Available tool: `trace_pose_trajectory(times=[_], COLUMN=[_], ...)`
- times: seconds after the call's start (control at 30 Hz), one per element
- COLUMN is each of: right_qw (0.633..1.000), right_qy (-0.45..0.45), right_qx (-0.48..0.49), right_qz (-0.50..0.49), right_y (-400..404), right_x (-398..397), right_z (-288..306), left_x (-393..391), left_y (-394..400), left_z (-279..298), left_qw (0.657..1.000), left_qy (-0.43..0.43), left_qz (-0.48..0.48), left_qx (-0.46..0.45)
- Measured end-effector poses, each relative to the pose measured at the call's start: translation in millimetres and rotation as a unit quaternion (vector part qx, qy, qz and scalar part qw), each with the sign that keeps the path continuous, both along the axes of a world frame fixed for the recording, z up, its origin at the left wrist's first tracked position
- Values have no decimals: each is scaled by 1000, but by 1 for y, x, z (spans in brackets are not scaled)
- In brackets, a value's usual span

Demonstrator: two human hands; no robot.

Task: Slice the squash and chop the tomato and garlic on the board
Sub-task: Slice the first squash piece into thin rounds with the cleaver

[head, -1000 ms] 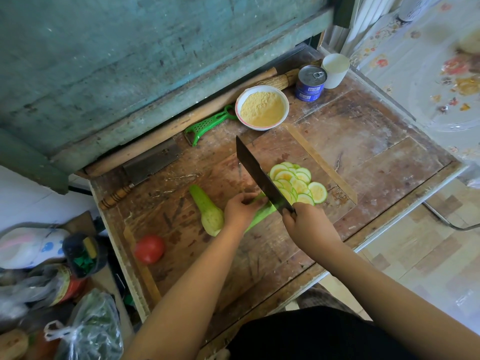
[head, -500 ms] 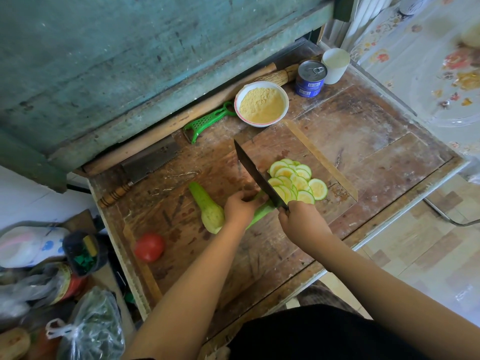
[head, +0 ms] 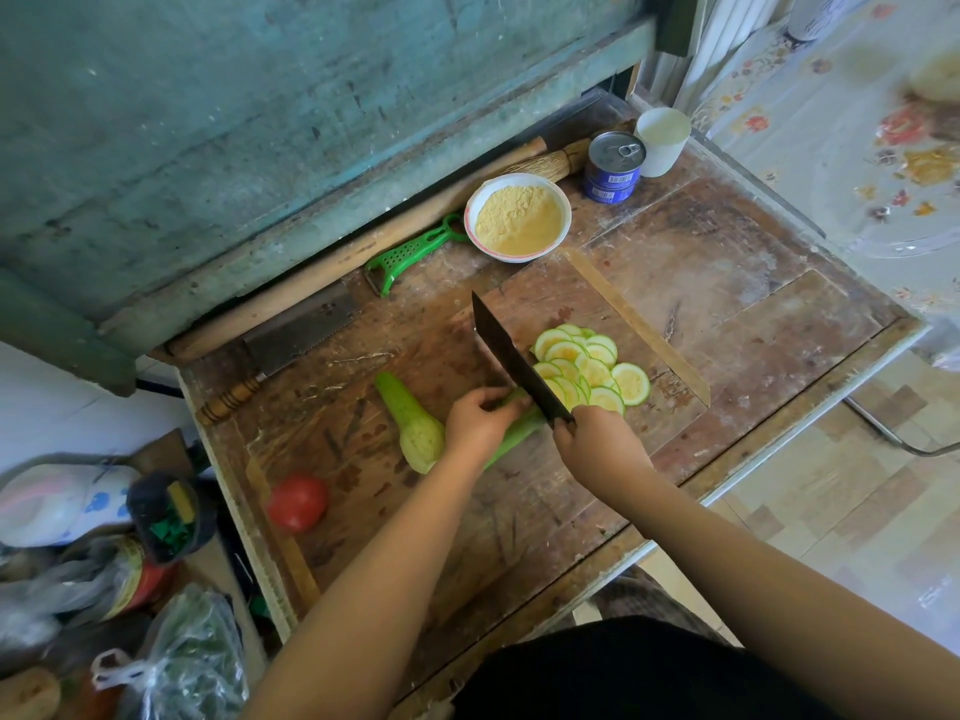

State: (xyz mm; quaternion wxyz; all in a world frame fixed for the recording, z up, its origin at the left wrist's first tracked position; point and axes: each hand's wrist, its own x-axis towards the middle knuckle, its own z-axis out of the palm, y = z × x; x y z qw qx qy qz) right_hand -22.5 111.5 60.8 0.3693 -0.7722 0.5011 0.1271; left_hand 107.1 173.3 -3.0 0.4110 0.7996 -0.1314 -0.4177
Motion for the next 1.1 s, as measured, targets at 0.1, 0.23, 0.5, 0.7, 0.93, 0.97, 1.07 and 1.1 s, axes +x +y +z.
trace_pose_trajectory(times=[0.1, 0.23, 0.5, 0.7, 0.93, 0.97, 1.07, 1.1], right_qw=[1000, 999, 998, 998, 999, 999, 999, 999], right_qy=[-23, -32, -34, -34, -22, -19, -9, -5], right_qx=[-16, -33, -46, -46, -30, -31, -27, -25], right_qz=[9, 19, 25, 21, 22, 26, 33, 31], right_y=[3, 6, 9, 10, 7, 7, 6, 5], right_x=[-8, -11, -12, -10, -8, -7, -3, -2], right_z=[13, 23, 26, 21, 17, 16, 14, 12], left_x=[0, 1, 0, 0, -1, -1, 0, 1], left_y=[1, 2, 0, 0, -1, -1, -1, -1], left_z=[0, -4, -7, -7, -9, -9, -8, -9], left_qw=[1000, 1000, 999, 998, 998, 998, 998, 999], left_qy=[1, 4, 4, 18, 10, 9, 11, 12], left_qz=[4, 19, 28, 44, 49, 49, 49, 48], left_qx=[-2, -17, -25, -40, -31, -32, -24, -23])
